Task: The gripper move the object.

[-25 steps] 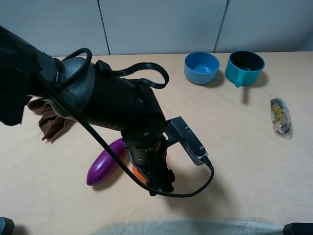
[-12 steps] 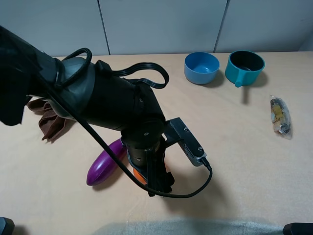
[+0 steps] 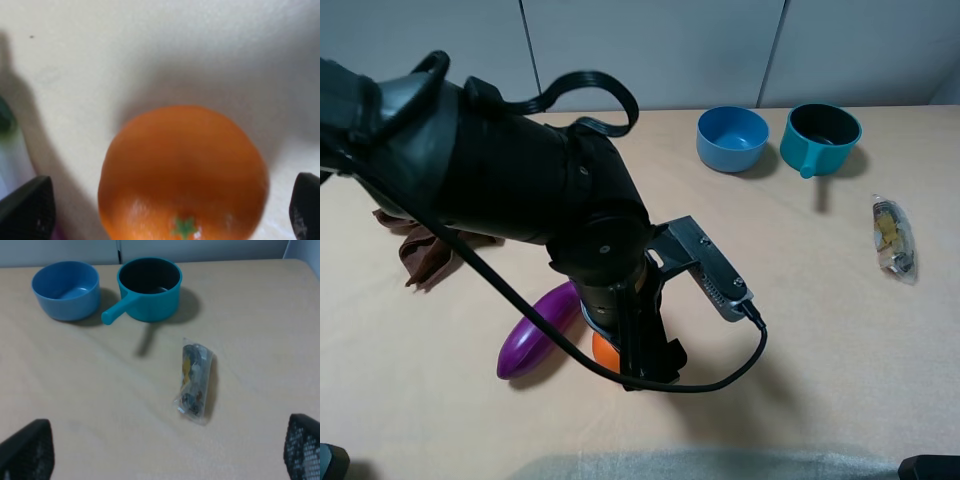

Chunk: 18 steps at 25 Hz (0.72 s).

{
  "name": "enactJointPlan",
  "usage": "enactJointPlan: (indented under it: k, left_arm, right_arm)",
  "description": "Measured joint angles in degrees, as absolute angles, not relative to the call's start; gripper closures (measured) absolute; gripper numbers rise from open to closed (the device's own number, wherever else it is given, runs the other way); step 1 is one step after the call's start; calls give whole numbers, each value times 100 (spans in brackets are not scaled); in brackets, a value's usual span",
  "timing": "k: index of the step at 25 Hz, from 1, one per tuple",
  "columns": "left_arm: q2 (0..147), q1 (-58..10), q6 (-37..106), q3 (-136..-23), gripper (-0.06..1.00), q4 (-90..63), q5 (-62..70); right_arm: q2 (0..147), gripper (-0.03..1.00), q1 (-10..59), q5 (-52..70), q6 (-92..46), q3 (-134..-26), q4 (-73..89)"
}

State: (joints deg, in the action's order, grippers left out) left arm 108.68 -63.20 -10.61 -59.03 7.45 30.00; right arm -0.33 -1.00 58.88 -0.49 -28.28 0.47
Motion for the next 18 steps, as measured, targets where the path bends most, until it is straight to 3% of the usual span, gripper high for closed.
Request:
enactJointPlan:
  k: [18]
  left_arm:
    - [9352, -6313, -1425, -5902, -2, 504, 4212]
  right_arm:
    - [-33, 28, -100, 5888, -49, -2828, 47]
